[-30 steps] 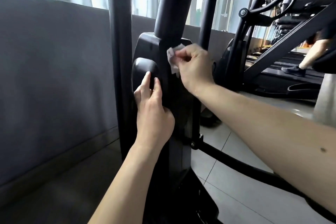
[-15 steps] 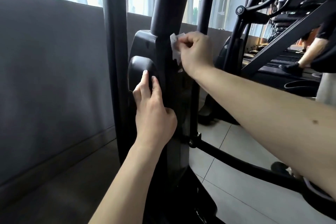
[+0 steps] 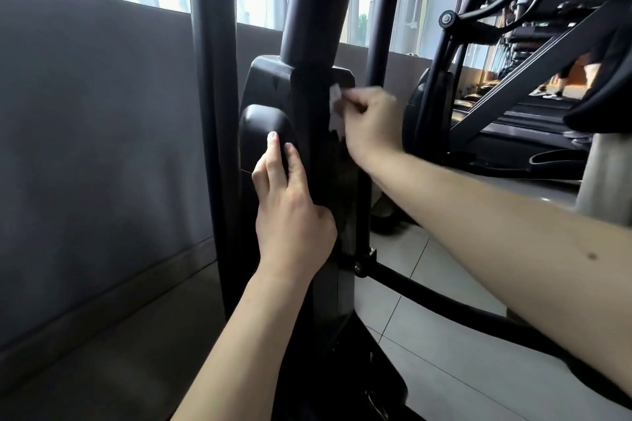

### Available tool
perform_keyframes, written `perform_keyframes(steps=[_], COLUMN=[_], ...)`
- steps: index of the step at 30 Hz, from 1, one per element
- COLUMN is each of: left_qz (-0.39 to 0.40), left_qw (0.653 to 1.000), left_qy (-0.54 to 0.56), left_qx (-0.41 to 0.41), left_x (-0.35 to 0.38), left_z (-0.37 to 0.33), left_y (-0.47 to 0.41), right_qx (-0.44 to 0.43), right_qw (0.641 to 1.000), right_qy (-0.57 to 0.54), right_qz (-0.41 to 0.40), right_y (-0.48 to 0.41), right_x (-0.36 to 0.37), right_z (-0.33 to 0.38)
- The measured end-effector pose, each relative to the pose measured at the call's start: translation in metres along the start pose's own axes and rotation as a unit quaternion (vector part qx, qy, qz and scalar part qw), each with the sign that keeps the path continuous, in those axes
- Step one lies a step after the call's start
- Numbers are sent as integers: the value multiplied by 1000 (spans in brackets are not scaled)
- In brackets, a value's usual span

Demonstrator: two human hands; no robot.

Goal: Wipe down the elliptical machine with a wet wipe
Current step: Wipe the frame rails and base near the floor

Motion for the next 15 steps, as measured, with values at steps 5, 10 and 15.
perform_keyframes(steps=[5,10,15], left_qz=[-5,-2,-7], left_qw=[1000,1000,1000], left_qy=[-4,-8,-9], left_qx=[2,4,4], left_x=[2,4,3], left_z=[2,2,1], left_y=[0,-1,-1], right_qx=[6,166,148], right_qw=[1000,985,988], right_qy=[-29,-32,36], right_qz=[-12,23,11], right_y=[6,79,49], right_x=[2,-10,-4], right_z=[6,-57,-57])
Point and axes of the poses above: each hand's wrist, its own y-axis away from the middle knuckle, its own x-axis out of the palm, z = x × y, the point moved 6 cm from there along -y, towards the middle knuckle, and after that the axes turned 11 degrees about -y, right-handed, at the moved point
